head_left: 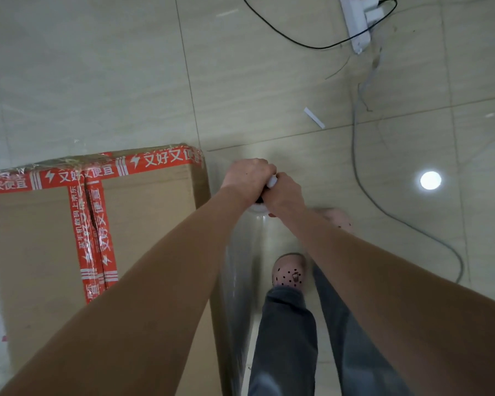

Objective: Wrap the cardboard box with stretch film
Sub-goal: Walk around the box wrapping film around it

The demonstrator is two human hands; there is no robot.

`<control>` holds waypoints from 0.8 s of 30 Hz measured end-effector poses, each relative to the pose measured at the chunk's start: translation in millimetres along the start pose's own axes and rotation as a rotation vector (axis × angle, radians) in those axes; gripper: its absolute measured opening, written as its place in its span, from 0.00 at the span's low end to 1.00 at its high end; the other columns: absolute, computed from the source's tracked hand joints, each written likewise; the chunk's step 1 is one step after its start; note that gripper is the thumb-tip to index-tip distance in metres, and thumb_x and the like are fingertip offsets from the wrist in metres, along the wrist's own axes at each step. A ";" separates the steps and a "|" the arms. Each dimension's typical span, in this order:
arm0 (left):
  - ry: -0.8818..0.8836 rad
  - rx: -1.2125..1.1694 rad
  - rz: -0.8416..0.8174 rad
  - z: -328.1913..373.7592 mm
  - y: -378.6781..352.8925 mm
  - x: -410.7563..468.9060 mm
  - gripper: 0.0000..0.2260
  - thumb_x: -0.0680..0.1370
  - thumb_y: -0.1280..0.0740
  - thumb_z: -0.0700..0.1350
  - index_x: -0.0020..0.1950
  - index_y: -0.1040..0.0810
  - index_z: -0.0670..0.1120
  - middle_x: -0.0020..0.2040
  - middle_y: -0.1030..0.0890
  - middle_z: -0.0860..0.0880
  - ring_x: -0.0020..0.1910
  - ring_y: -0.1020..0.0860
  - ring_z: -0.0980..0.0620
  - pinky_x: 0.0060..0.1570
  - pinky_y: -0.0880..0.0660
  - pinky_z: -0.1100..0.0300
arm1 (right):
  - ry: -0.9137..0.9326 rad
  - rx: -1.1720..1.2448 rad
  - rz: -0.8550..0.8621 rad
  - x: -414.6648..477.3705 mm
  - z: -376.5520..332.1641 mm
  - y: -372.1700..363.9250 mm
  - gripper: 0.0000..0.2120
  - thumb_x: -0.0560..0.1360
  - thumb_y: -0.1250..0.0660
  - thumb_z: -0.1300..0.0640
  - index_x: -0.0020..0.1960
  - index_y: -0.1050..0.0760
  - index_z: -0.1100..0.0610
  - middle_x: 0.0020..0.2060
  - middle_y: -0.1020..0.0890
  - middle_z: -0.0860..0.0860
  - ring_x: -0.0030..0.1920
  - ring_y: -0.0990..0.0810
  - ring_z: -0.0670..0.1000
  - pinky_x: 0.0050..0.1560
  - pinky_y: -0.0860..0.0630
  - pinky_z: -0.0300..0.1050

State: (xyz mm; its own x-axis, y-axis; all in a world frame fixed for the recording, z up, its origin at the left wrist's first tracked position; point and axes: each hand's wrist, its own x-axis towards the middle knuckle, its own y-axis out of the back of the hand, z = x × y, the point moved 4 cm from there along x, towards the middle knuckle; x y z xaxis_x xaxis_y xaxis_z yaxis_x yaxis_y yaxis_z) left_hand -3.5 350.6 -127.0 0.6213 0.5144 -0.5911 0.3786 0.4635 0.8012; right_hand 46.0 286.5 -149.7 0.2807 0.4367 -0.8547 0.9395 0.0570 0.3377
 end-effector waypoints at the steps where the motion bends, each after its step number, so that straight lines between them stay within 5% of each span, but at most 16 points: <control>1: 0.002 -0.006 -0.009 -1.3 0.1 0.2 0.13 0.79 0.41 0.40 0.61 0.25 0.46 0.58 0.23 0.46 0.59 0.24 0.45 0.52 0.27 0.52 | 0.000 -0.009 -0.001 0.2 -0.4 1.8 0.13 0.74 0.37 0.55 0.56 0.28 0.60 0.50 0.20 0.56 0.48 0.19 0.58 0.47 0.20 0.53; 6: 0.124 -0.145 -0.017 -15.1 3.7 4.6 0.11 0.76 0.39 0.39 0.58 0.27 0.43 0.56 0.24 0.43 0.55 0.24 0.41 0.49 0.27 0.50 | 0.056 -0.063 0.032 4.0 -6.3 14.3 0.13 0.74 0.35 0.54 0.57 0.27 0.57 0.48 0.22 0.53 0.49 0.23 0.55 0.41 0.33 0.43; 11: 0.494 -0.508 0.075 -28.2 11.8 7.8 0.09 0.74 0.37 0.39 0.53 0.24 0.43 0.51 0.21 0.43 0.51 0.23 0.42 0.42 0.28 0.55 | 0.140 -0.124 0.121 9.4 -26.2 39.7 0.18 0.72 0.34 0.57 0.61 0.27 0.54 0.54 0.21 0.53 0.55 0.23 0.56 0.53 0.27 0.46; 17: 0.913 -0.952 0.199 -39.3 13.2 5.8 0.11 0.73 0.33 0.44 0.52 0.24 0.41 0.48 0.20 0.44 0.47 0.23 0.44 0.39 0.30 0.58 | 0.169 -0.082 0.137 27.4 -52.4 55.1 0.20 0.72 0.35 0.55 0.63 0.29 0.53 0.55 0.22 0.52 0.54 0.22 0.55 0.45 0.29 0.43; 21: 1.058 -1.115 0.270 -47.3 13.3 4.9 0.12 0.73 0.32 0.47 0.50 0.23 0.40 0.42 0.22 0.46 0.41 0.23 0.45 0.31 0.36 0.61 | 0.134 0.004 0.051 38.0 -65.8 44.3 0.18 0.74 0.36 0.55 0.63 0.31 0.56 0.56 0.22 0.54 0.53 0.22 0.56 0.45 0.30 0.44; 24: 1.049 -1.046 0.230 -53.2 15.8 5.0 0.15 0.74 0.33 0.50 0.53 0.22 0.39 0.46 0.20 0.43 0.42 0.23 0.44 0.29 0.37 0.61 | 0.151 0.010 0.033 43.6 -76.5 37.2 0.15 0.75 0.39 0.57 0.62 0.30 0.58 0.55 0.22 0.56 0.53 0.21 0.59 0.45 0.27 0.46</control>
State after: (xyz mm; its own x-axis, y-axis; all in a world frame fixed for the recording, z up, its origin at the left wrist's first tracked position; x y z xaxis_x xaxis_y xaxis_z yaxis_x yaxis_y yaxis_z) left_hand -30.8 398.9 -122.3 -0.3355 0.7057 -0.6241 -0.5863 0.3621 0.7247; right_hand 78.2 376.4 -144.3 0.2790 0.5685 -0.7739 0.9325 0.0321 0.3598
